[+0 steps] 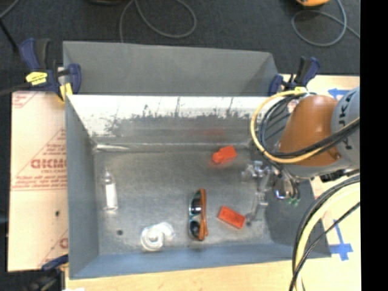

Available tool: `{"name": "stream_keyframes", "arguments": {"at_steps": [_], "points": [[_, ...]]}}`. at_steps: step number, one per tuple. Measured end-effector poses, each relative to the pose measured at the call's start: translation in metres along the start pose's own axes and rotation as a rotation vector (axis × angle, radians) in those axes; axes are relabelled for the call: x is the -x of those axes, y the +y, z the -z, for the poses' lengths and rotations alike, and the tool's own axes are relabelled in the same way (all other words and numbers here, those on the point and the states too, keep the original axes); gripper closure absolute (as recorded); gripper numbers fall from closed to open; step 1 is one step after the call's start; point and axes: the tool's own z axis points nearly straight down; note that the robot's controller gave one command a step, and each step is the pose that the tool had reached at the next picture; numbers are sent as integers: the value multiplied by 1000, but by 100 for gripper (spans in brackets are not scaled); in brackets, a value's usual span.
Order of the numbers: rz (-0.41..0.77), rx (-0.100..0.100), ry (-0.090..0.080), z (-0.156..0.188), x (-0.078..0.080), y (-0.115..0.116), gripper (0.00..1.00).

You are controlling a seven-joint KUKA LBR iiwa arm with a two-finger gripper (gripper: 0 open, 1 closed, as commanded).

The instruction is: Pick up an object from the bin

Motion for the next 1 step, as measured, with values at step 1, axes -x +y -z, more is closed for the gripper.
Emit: {"name": "stream_keyframes", "arguments": {"at_steps": [1], "points": [[-52, 2, 13, -12, -9, 6, 0]]}}
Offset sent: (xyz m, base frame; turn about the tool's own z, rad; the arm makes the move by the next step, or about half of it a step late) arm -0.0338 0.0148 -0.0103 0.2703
